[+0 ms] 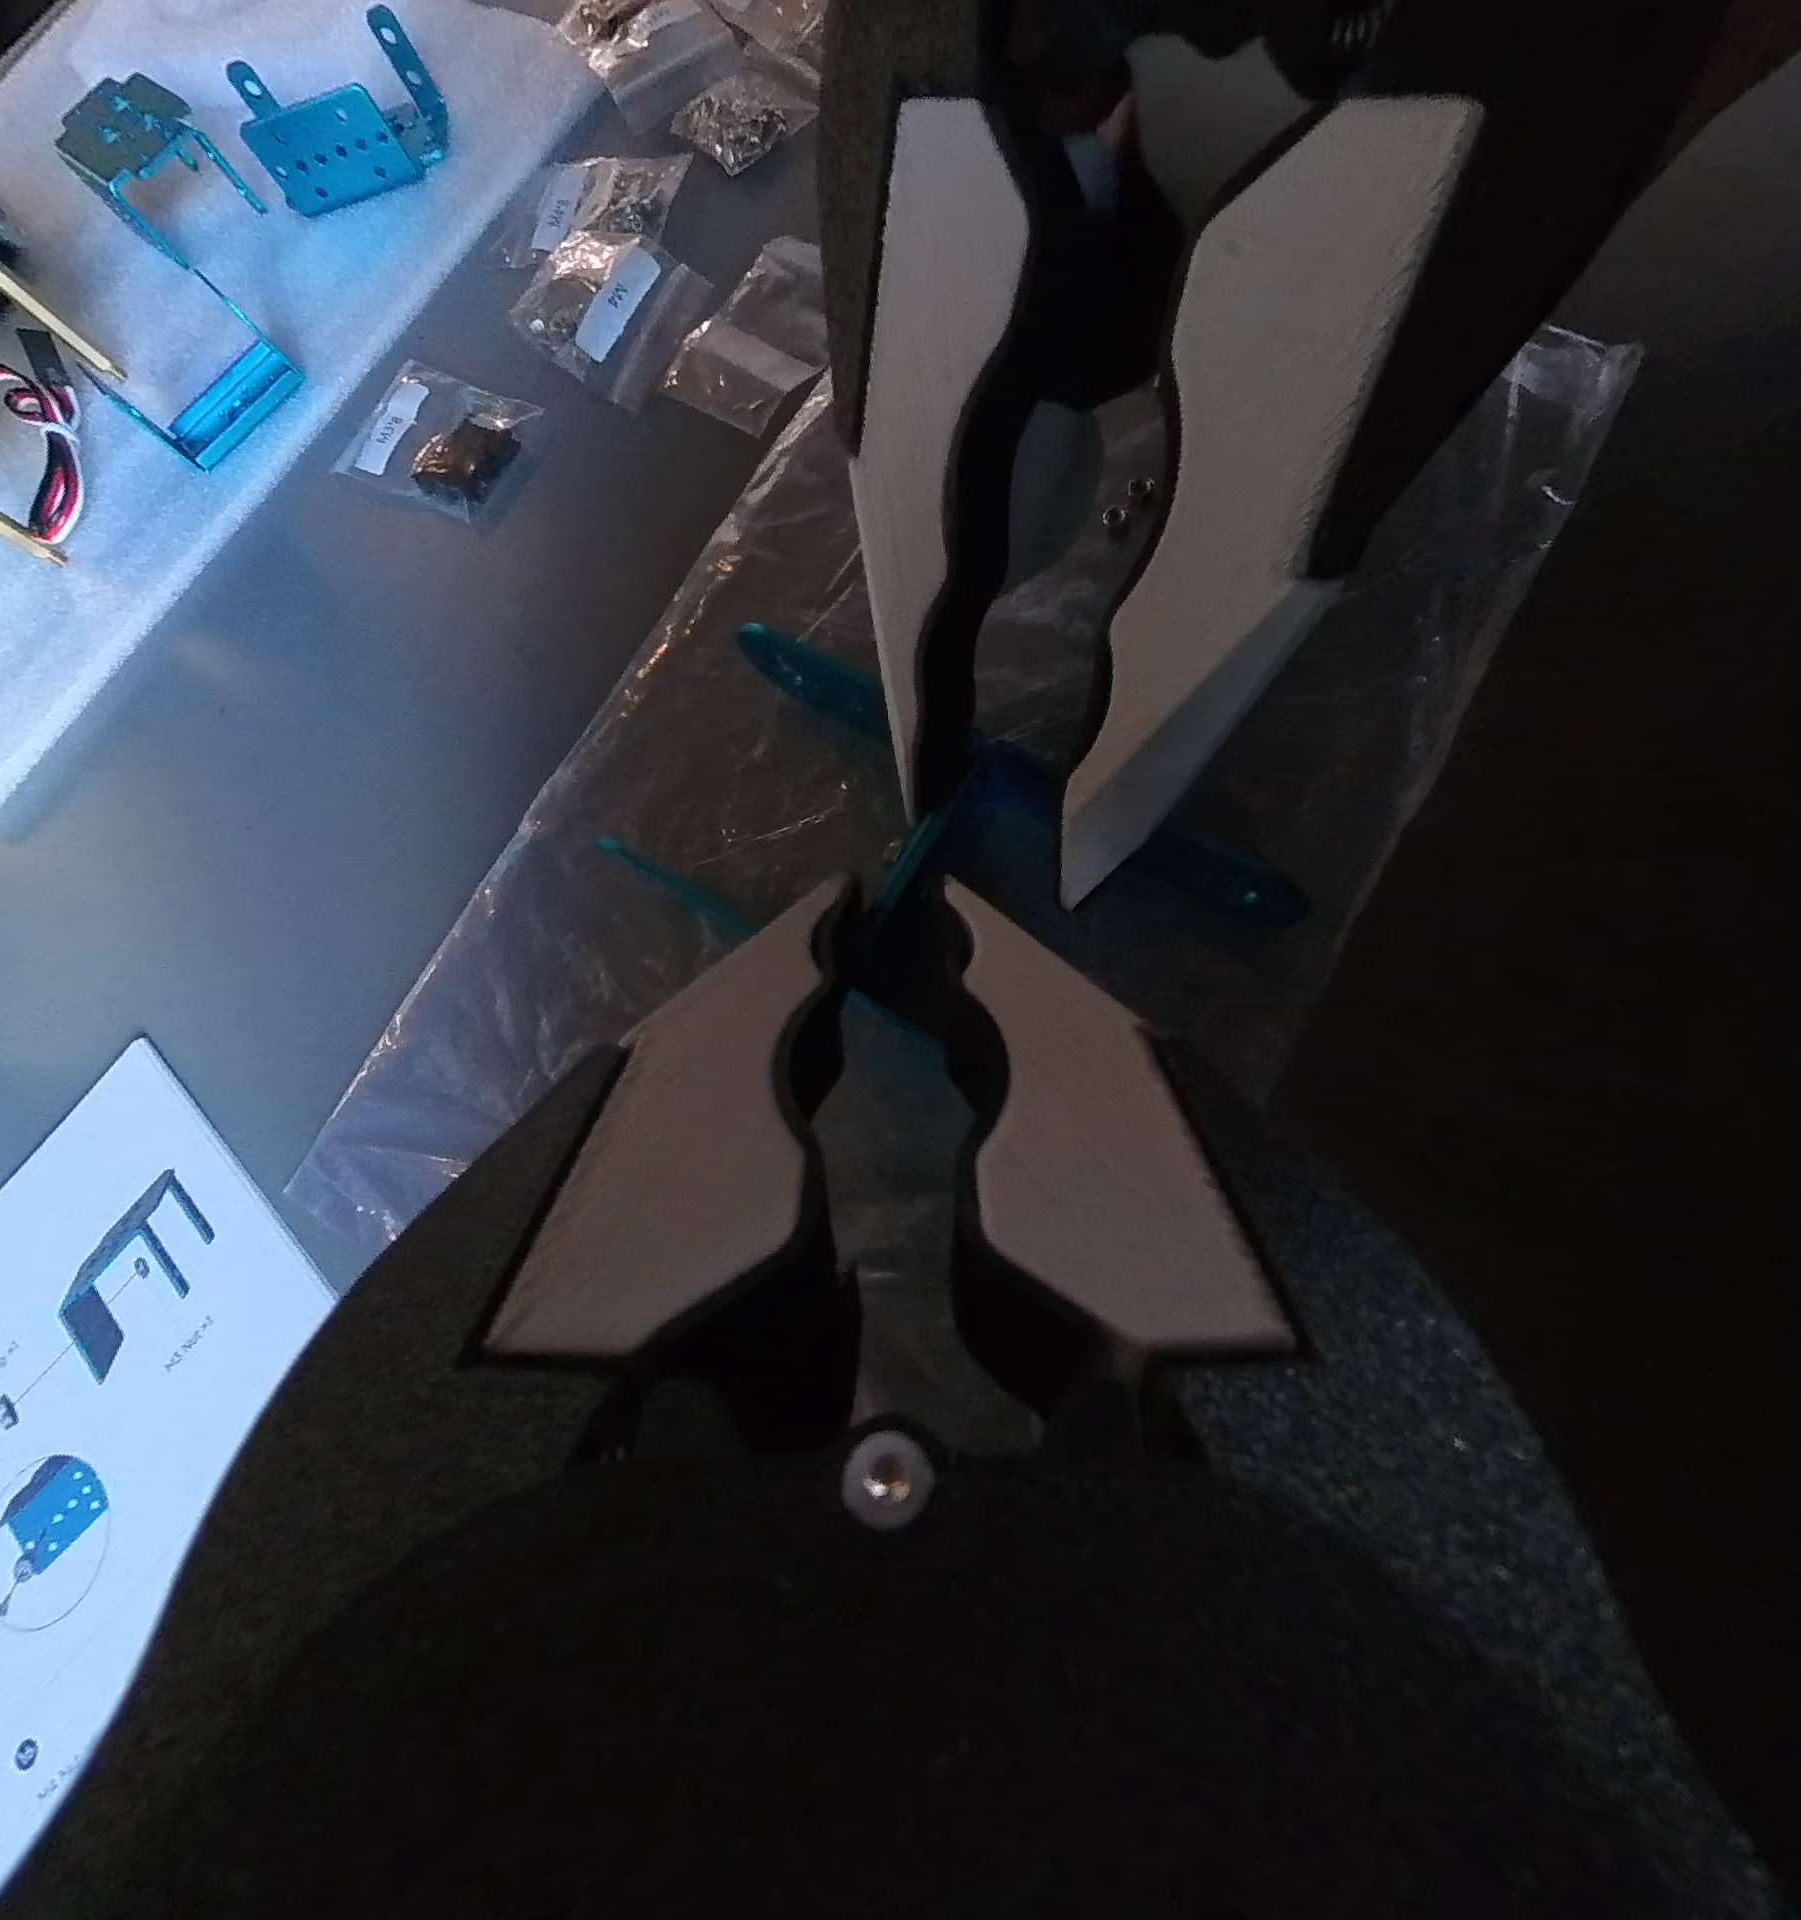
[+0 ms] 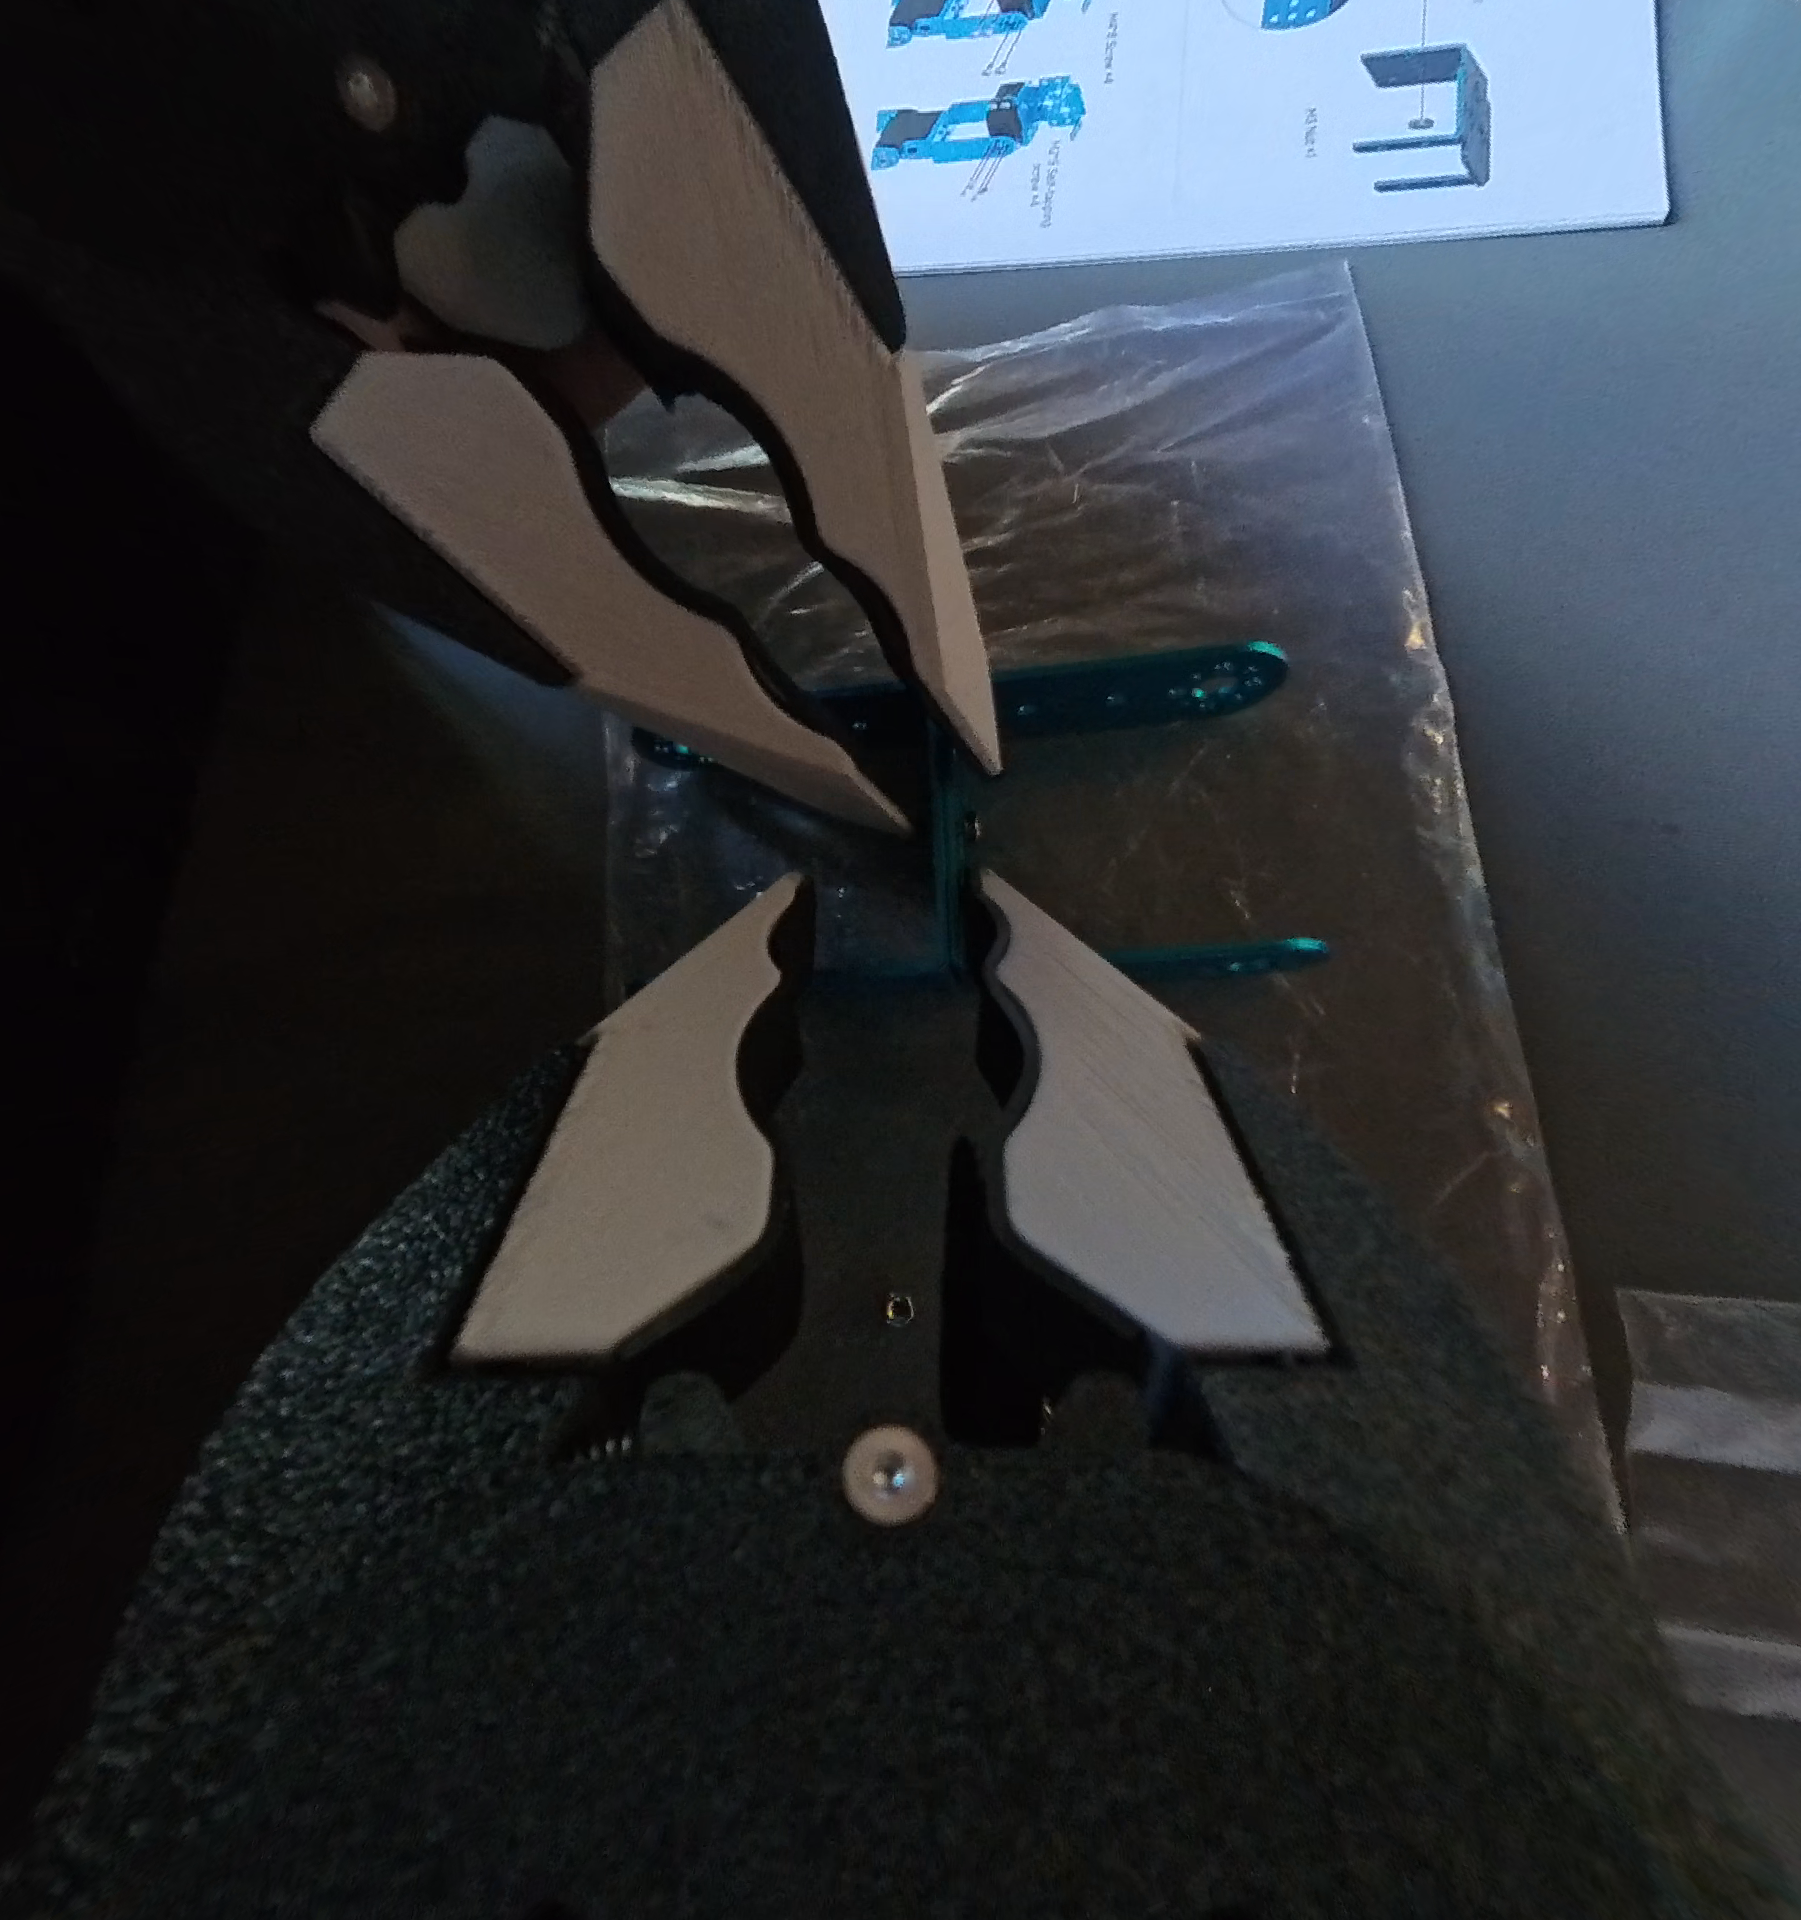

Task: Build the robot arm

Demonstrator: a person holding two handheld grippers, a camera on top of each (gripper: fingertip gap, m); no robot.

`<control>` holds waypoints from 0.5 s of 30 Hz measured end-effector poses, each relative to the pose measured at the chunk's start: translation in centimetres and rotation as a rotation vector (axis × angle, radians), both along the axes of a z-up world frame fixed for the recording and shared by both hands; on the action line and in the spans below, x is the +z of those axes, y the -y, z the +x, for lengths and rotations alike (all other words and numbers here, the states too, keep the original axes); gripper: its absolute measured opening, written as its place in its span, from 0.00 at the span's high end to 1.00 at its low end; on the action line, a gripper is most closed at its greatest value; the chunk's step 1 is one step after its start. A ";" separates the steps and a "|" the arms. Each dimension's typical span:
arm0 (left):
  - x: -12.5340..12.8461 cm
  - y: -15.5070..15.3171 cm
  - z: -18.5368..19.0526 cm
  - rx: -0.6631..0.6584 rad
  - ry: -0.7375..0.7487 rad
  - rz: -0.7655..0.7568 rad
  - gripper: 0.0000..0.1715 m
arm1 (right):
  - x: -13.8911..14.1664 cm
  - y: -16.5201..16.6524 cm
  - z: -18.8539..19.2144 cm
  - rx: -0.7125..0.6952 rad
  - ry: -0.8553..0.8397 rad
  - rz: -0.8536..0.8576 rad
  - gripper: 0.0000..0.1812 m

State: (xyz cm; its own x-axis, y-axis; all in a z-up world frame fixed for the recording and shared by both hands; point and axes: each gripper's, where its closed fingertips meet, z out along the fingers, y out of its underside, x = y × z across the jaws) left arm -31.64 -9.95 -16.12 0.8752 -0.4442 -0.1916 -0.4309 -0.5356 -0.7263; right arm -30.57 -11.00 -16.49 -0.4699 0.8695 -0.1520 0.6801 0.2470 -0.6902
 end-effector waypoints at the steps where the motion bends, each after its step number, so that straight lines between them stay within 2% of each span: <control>1: 0.0 0.0 0.0 -0.011 -0.006 0.003 0.94 | 0.0 0.0 0.0 0.000 0.000 -0.002 0.85; 9: 0.0 0.1 0.0 -0.032 -0.018 0.030 0.95 | 0.8 -0.1 -0.6 -0.004 -0.043 -0.032 0.82; 15: 0.0 0.0 0.0 -0.039 -0.026 0.049 0.95 | 0.3 0.3 -0.7 0.011 -0.031 -0.015 0.80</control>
State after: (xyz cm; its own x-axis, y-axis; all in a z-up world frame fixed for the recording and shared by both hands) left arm -31.62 -9.94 -16.15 0.8517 -0.4677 -0.2364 -0.4699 -0.4819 -0.7396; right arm -31.25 -11.32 -16.15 -0.4845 0.8619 -0.1497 0.6555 0.2444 -0.7146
